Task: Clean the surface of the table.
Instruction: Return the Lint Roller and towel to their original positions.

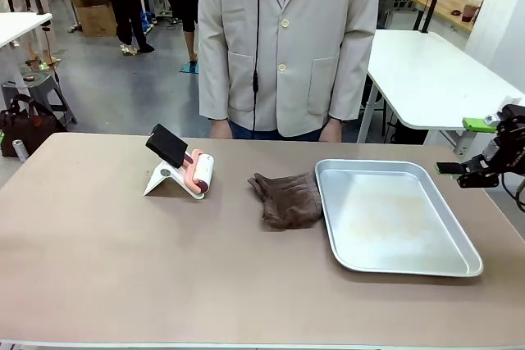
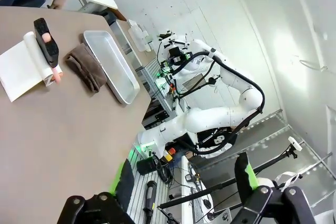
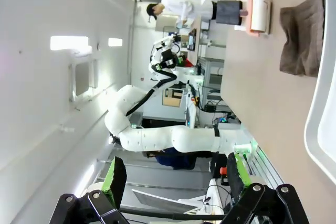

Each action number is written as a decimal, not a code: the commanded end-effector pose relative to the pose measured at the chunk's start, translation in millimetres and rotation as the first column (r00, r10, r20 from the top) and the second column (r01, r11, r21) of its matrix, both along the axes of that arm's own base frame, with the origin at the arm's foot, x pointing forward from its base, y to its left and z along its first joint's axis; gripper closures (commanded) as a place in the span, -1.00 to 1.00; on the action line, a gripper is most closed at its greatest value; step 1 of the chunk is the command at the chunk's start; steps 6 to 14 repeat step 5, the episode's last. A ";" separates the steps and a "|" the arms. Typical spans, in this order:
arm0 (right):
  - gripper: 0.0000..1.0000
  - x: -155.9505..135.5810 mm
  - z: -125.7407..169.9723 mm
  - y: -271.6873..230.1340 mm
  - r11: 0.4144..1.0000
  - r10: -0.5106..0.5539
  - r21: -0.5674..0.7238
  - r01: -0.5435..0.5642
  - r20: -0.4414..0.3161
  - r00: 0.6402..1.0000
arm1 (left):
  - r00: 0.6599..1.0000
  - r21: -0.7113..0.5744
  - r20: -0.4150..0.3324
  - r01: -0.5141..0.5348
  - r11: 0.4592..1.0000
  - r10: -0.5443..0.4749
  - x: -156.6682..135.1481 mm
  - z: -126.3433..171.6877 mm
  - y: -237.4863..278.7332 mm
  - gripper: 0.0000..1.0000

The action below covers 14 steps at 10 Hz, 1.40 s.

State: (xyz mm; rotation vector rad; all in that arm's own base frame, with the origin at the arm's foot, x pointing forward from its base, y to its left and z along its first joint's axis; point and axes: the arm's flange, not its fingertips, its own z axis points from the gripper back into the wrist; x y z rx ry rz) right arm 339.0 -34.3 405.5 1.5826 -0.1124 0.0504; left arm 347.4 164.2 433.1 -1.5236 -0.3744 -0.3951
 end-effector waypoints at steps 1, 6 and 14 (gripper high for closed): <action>-1.00 -1.5 6.1 0.8 1.000 0.003 0.005 -0.003 -0.009 1.000 | 1.000 0.002 0.010 -0.009 1.000 0.009 -3.8 0.2 -4.4 -1.00; -1.00 -1.5 6.1 0.8 1.000 0.003 0.005 -0.003 -0.009 1.000 | 1.000 0.002 0.010 -0.009 1.000 0.009 -3.8 0.2 -4.4 -1.00; -1.00 -1.5 6.1 0.8 1.000 0.003 0.005 -0.003 -0.009 1.000 | 1.000 0.002 0.010 -0.009 1.000 0.009 -3.8 0.2 -4.4 -1.00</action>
